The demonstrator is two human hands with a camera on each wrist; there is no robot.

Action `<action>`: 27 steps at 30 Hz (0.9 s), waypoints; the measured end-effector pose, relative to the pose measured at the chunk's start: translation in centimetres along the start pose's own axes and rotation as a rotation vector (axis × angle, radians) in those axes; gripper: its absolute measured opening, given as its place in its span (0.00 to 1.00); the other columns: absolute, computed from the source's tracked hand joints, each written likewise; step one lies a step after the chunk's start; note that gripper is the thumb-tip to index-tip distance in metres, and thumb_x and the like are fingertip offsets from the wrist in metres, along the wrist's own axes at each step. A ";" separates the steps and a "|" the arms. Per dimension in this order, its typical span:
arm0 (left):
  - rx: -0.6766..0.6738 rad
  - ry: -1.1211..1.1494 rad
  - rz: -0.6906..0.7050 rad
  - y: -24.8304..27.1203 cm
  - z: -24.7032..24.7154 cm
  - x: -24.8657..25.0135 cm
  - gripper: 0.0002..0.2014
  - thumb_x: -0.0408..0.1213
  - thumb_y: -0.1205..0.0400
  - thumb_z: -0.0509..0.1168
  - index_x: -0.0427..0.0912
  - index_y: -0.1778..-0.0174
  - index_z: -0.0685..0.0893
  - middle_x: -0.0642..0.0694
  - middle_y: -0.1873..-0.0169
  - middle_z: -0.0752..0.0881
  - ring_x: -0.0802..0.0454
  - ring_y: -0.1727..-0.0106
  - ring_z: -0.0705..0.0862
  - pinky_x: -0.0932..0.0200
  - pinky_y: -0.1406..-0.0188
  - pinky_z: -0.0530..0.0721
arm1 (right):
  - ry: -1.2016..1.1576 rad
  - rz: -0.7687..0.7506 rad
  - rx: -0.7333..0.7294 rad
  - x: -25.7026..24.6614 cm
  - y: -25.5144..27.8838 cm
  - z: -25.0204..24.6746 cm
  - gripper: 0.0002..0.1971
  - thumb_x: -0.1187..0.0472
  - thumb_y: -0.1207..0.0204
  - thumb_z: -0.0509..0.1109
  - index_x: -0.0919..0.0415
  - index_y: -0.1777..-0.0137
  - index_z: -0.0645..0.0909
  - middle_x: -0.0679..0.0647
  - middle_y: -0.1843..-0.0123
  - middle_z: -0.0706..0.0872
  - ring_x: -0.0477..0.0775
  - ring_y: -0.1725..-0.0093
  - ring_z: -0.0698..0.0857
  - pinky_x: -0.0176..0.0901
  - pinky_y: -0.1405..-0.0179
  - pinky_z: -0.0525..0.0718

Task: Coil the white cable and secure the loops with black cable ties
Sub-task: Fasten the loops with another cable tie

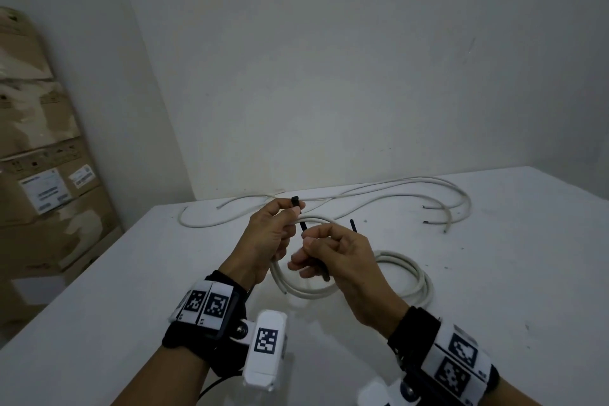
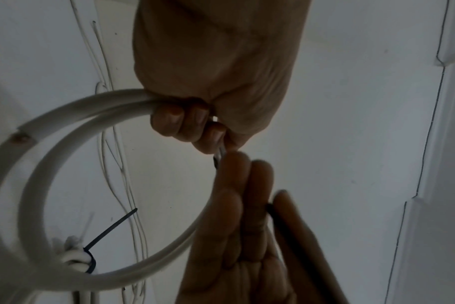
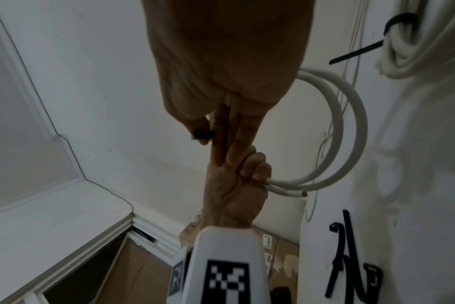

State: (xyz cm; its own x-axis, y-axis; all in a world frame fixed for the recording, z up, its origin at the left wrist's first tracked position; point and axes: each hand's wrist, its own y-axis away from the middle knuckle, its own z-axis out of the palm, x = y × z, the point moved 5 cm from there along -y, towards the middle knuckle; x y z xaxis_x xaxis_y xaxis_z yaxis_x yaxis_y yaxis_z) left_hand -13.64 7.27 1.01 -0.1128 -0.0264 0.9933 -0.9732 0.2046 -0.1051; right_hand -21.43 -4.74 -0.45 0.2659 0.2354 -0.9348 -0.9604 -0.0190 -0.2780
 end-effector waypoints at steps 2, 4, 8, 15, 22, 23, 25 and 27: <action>-0.001 -0.002 0.042 0.3 0.1 0.4 0.08 0.36 0.16 0.62 0.40 0.46 0.85 0.50 0.77 0.68 0.55 0.76 0.62 0.60 0.76 0.59 | -0.107 -0.022 -0.089 -0.4 -0.1 0.1 0.10 0.61 0.18 0.64 0.67 0.44 0.81 0.62 0.50 0.91 0.58 0.47 0.90 0.48 0.45 0.87; 0.003 -0.010 0.072 0.5 0.2 0.8 0.07 0.36 0.16 0.62 0.40 0.46 0.84 0.51 0.78 0.71 0.56 0.78 0.62 0.61 0.78 0.59 | -0.213 -0.029 -0.179 -0.9 -0.3 0.1 0.18 0.55 0.20 0.62 0.67 0.37 0.79 0.60 0.40 0.89 0.55 0.36 0.85 0.47 0.35 0.83; -0.006 -0.016 0.121 0.8 0.7 0.9 0.07 0.36 0.16 0.63 0.41 0.47 0.85 0.55 0.81 0.72 0.58 0.79 0.64 0.63 0.79 0.58 | -0.185 -0.061 -0.075 -1.7 -1.1 -0.8 0.12 0.56 0.19 0.64 0.63 0.45 0.84 0.61 0.45 0.90 0.58 0.41 0.88 0.48 0.42 0.86; 0.034 -0.159 0.316 1.7 1.3 0.6 0.05 0.36 0.15 0.63 0.47 0.52 0.85 0.59 0.77 0.82 0.63 0.76 0.73 0.73 0.76 0.70 | 0.049 0.041 0.168 -2.0 -1.6 -1.7 0.13 0.58 0.18 0.66 0.63 0.63 0.81 0.57 0.76 0.85 0.62 0.66 0.90 0.43 0.73 0.85; 0.081 -0.133 0.332 1.4 0.7 0.2 0.04 0.36 0.16 0.64 0.43 0.52 0.83 0.50 0.77 0.74 0.58 0.75 0.68 0.69 0.75 0.68 | 0.058 0.061 0.227 -1.2 -1.2 -1.3 0.11 0.63 0.20 0.65 0.66 0.63 0.80 0.59 0.78 0.82 0.65 0.72 0.89 0.43 0.76 0.84; 0.088 -0.142 0.348 1.5 0.6 0.2 0.04 0.36 0.16 0.63 0.44 0.52 0.84 0.48 0.76 0.74 0.57 0.74 0.67 0.67 0.74 0.68 | 0.077 0.062 0.219 -1.0 -1.1 -1.1 0.11 0.63 0.20 0.65 0.66 0.63 0.80 0.60 0.77 0.83 0.64 0.72 0.88 0.43 0.76 0.84; 0.108 -0.192 0.404 1.8 0.5 0.5 0.06 0.35 0.16 0.62 0.47 0.52 0.85 0.51 0.76 0.75 0.55 0.73 0.68 0.65 0.73 0.69 | 0.109 0.068 0.200 -0.8 -0.9 -0.8 0.11 0.62 0.19 0.64 0.65 0.63 0.80 0.59 0.76 0.83 0.63 0.74 0.88 0.43 0.77 0.83; 0.121 -0.247 0.463 2.2 0.5 0.8 0.07 0.34 0.15 0.62 0.47 0.51 0.85 0.53 0.74 0.81 0.47 0.71 0.72 0.63 0.70 0.72 | 0.106 0.082 0.193 -0.8 -0.9 -0.7 0.11 0.63 0.19 0.63 0.66 0.62 0.80 0.59 0.76 0.82 0.61 0.76 0.87 0.43 0.78 0.83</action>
State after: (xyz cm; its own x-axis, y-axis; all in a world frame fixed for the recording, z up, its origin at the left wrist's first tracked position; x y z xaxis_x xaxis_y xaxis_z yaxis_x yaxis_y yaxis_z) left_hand -15.98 7.19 1.52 -0.5648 -0.1930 0.8023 -0.8252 0.1352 -0.5484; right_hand -20.74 -5.55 0.36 0.1834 0.1374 -0.9734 -0.9746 0.1550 -0.1617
